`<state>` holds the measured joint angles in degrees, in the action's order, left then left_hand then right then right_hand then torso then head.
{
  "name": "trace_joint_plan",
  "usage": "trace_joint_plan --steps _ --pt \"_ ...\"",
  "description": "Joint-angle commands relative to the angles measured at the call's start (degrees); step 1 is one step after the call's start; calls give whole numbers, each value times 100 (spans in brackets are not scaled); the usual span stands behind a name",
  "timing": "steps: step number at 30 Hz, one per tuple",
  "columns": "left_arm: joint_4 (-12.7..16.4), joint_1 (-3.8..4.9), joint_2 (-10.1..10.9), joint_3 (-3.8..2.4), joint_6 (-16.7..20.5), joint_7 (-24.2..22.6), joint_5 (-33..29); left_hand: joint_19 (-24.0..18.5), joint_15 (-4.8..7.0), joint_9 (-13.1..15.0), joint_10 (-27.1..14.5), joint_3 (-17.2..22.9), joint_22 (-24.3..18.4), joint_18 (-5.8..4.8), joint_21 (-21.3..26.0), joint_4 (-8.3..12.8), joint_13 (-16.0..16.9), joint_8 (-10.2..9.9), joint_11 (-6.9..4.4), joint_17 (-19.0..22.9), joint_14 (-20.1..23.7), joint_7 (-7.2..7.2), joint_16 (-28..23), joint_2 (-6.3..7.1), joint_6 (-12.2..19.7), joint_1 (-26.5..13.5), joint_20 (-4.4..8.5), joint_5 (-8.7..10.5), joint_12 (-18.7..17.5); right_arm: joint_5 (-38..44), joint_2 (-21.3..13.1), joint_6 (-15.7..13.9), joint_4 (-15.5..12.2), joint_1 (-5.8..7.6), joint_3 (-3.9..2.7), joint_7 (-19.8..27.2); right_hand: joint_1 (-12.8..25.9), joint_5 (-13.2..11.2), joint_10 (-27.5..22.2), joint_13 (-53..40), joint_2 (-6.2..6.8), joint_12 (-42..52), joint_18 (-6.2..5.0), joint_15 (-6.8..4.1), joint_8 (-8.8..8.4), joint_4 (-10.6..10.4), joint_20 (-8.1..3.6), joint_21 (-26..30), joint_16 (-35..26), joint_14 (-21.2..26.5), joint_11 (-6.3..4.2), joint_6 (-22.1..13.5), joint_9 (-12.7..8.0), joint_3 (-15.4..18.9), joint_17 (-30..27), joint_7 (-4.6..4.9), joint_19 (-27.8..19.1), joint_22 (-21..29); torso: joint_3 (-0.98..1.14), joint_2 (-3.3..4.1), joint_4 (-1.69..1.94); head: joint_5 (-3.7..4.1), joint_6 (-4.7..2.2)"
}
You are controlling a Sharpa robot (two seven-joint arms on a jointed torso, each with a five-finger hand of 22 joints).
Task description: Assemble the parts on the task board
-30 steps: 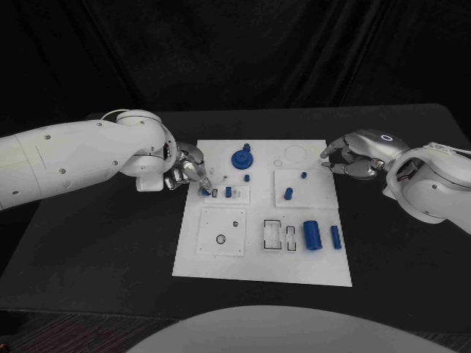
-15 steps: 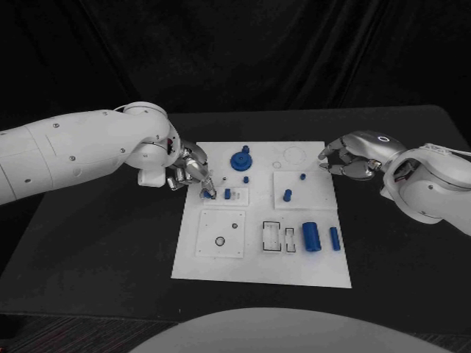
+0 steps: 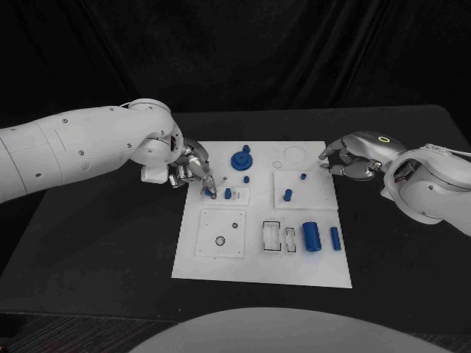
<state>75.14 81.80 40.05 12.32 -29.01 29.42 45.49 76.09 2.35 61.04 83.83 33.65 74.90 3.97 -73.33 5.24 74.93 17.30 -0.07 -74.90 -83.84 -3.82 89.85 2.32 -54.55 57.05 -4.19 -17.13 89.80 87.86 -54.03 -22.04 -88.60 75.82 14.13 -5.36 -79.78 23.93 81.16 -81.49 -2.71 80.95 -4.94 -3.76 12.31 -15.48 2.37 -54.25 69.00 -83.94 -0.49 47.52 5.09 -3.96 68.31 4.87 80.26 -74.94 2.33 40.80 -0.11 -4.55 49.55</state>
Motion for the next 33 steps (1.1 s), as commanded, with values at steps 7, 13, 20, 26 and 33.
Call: trace_joint_plan --steps 7,13,20,26,33 --pt "-146 15 -143 -3 -90 196 -79 22 -39 -3 617 661 938 29 -47 695 1507 -28 49 -1510 -616 -35 15 -28 22 -18 -12 27 20 16 4 15 6 -23 -3 -94 -34 -3 3 423 2 -19 -112 -38 -20 -7 -8 31 -37 -60 -19 25 -7 -34 -5 -1 -37 -698 -1 -3 7 8 15" --pt "-183 14 -212 -3 -114 218 -79 28 -47 -4 617 641 941 27 -56 703 1507 -34 54 -1510 -616 -36 15 -48 30 -24 -20 76 20 16 10 22 9 -32 -3 -93 -33 -6 -1 429 12 -23 -113 -37 -22 -11 -8 39 -41 -59 -17 24 -10 -32 -9 1 -38 -697 -5 0 3 2 33" --pt "-225 13 -259 -3 -169 288 -79 17 -52 -9 617 617 937 31 -47 723 1507 -44 58 -1510 -616 -36 15 -67 36 -19 -28 154 20 16 16 31 11 -36 -3 -92 -33 -6 -1 429 12 -23 -113 -37 -22 -11 -8 39 -41 -59 -17 24 -10 -32 -9 1 -38 -697 -7 1 5 3 34" --pt "-261 11 -286 -3 -218 343 -79 11 -54 -13 617 616 935 33 -41 743 1507 -48 58 -1510 -616 -40 15 -81 36 -1 -31 180 20 1 16 36 7 -36 -3 -90 -33 -6 -1 429 12 -23 -113 -37 -22 -11 -8 39 -41 -59 -17 24 -10 -32 -9 1 -38 -697 -5 0 10 11 45" --pt "-282 3 -316 -3 -266 398 -79 3 -56 -17 617 624 933 36 -35 781 1507 -54 63 -1510 -616 -54 15 -95 34 32 -34 178 20 -143 11 53 4 -37 -3 -83 -31 -9 -6 434 22 -28 -114 -34 -24 -19 -6 51 -43 -57 -14 26 -13 -33 -10 3 -41 -695 -2 -1 11 7 45"
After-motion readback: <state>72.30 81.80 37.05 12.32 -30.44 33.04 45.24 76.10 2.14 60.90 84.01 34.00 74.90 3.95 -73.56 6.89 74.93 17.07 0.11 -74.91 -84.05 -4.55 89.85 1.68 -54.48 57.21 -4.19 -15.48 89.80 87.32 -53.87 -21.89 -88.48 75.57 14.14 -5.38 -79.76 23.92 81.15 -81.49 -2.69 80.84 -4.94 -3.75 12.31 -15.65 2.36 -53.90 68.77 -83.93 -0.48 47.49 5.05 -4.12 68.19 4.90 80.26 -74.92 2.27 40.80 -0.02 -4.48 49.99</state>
